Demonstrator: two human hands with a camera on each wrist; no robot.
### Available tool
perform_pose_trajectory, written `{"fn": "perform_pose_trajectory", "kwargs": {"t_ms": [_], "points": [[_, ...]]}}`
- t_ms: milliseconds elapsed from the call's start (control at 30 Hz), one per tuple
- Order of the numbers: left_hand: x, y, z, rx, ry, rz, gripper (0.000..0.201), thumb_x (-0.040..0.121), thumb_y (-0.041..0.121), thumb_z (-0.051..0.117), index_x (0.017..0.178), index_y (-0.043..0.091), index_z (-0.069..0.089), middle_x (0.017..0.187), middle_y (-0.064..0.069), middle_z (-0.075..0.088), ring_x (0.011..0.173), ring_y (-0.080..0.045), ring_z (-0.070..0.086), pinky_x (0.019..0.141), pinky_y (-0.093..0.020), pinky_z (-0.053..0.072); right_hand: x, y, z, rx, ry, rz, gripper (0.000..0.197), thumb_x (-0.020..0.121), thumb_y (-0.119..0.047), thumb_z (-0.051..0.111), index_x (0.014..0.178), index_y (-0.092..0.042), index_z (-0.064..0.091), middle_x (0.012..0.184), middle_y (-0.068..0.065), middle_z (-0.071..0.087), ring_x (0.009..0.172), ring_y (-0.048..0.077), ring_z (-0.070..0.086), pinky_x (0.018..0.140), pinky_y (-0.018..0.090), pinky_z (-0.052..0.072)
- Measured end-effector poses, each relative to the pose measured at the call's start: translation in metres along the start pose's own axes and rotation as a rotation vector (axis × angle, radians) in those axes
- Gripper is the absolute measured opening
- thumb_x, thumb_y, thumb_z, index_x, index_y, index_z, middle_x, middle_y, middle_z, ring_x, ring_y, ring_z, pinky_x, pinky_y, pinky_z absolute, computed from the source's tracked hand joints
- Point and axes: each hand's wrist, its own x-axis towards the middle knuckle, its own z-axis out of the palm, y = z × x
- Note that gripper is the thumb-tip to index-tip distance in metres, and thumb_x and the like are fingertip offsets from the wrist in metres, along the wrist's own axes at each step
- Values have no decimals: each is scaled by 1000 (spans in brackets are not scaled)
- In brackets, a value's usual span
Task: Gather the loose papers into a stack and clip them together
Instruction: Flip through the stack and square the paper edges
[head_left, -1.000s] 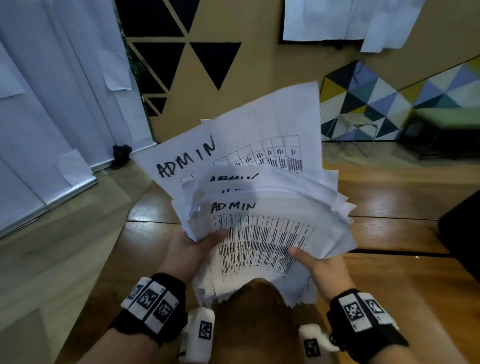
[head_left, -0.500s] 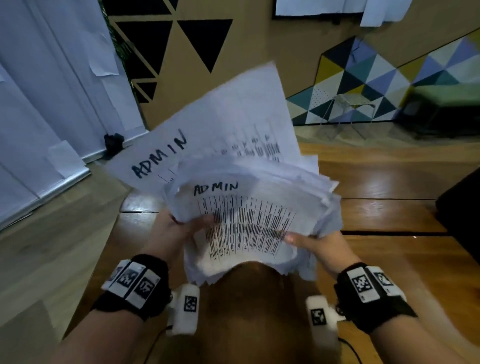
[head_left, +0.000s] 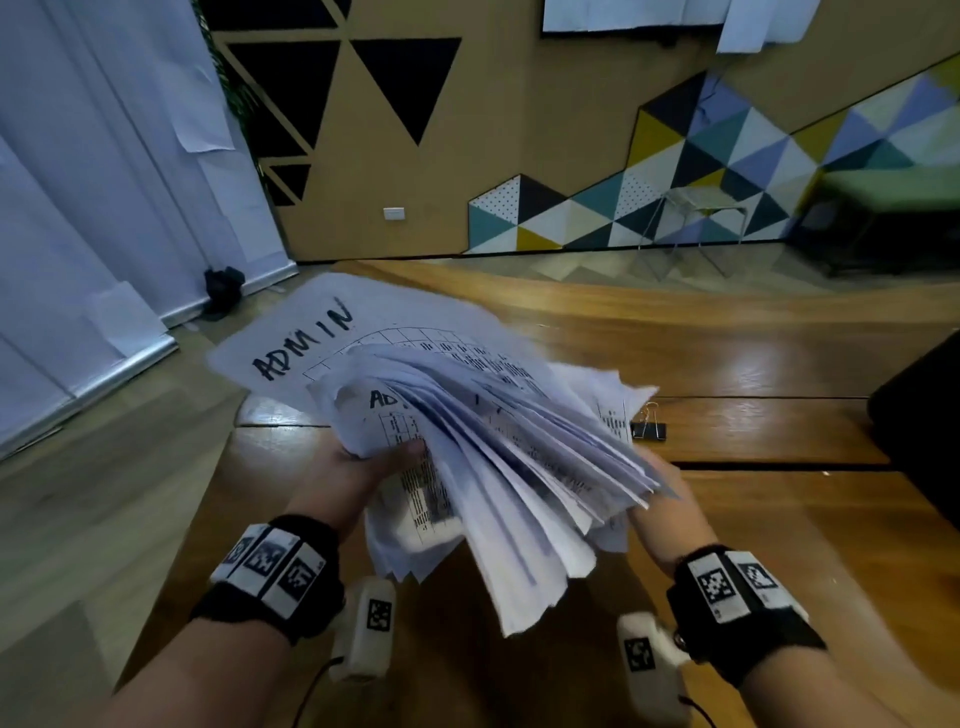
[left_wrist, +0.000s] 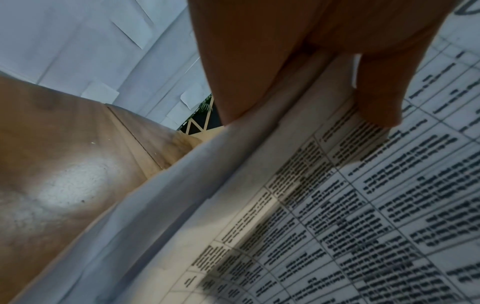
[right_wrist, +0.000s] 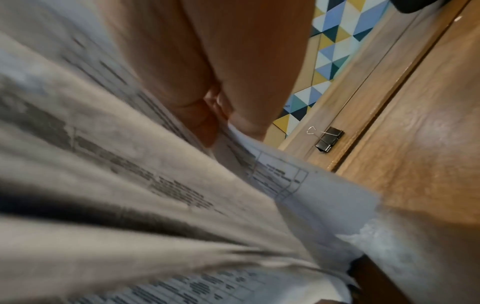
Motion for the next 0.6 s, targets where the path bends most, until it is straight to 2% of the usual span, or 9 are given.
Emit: {"fn": "perform_pose_trajectory", "kwargs": {"t_ms": [67, 133, 200, 267, 333, 400, 467, 533, 600], "points": [[-1, 0, 2, 27, 49, 19, 58, 48, 26, 86, 102, 10, 70, 90, -1, 79, 90, -21, 73, 72, -30, 61, 3, 2, 0, 128, 29, -157, 22, 93, 2, 52, 91, -15, 66, 84, 3, 74, 78, 10, 71, 65, 21, 52], [0, 0, 4, 66, 90, 7, 52, 56, 18, 88, 103, 8, 71, 92, -7, 77, 85, -23, 73, 82, -44, 59, 8, 5, 0, 194, 63, -177, 20, 92, -1, 54, 81, -13, 64, 64, -8, 69, 61, 5, 66, 59, 27, 52], [0, 2, 10, 99, 110, -17, 34, 79, 9, 75, 109, -5, 66, 94, -24, 71, 78, -31, 69, 82, -51, 54, 10, 3, 5, 164, 58, -214, 15, 91, -4, 57, 77, 0, 60, 62, 1, 60, 58, 17, 57, 58, 37, 51], [3, 1, 13, 108, 125, -53, 29, 87, 6, 66, 110, -10, 63, 95, -32, 67, 90, -40, 64, 78, -50, 53, 11, 1, 8, 81, 59, -259, 19, 90, -6, 60, 79, 9, 58, 66, 10, 58, 60, 21, 51, 62, 40, 46], [5, 2, 15, 66, 127, -56, 30, 80, 14, 75, 106, 1, 68, 95, -17, 73, 94, -35, 69, 87, -43, 55, 11, -2, 8, 77, 70, -260, 8, 89, -3, 61, 86, 0, 67, 79, 6, 71, 68, 21, 64, 66, 37, 52], [9, 0, 14, 26, 139, -52, 33, 68, 18, 80, 99, 12, 71, 96, -6, 75, 88, -22, 71, 90, -44, 54, 8, -12, 4, 101, 90, -309, 18, 87, 4, 60, 92, -13, 67, 80, -7, 76, 74, 7, 70, 65, 24, 55], [12, 0, 13, 7, 133, -70, 39, 65, 17, 84, 101, 9, 70, 96, -7, 75, 88, -24, 71, 90, -46, 55, 5, -28, -1, 123, 129, -399, 21, 86, 4, 60, 87, -17, 62, 69, -14, 73, 62, 0, 67, 54, 15, 51], [13, -1, 13, -2, 113, -83, 55, 61, 24, 86, 110, 4, 68, 103, -13, 75, 94, -31, 72, 90, -49, 55, 5, -41, -4, 145, 209, -477, 21, 87, -7, 64, 82, -27, 63, 70, -7, 71, 62, 10, 65, 54, 22, 52], [14, -1, 13, -28, 101, -92, 67, 56, 29, 86, 114, 2, 66, 107, -15, 74, 98, -33, 71, 89, -49, 56, 6, -48, -7, 158, 273, -509, 20, 89, -11, 63, 84, -30, 65, 79, -8, 69, 68, 9, 64, 57, 19, 54]]}}
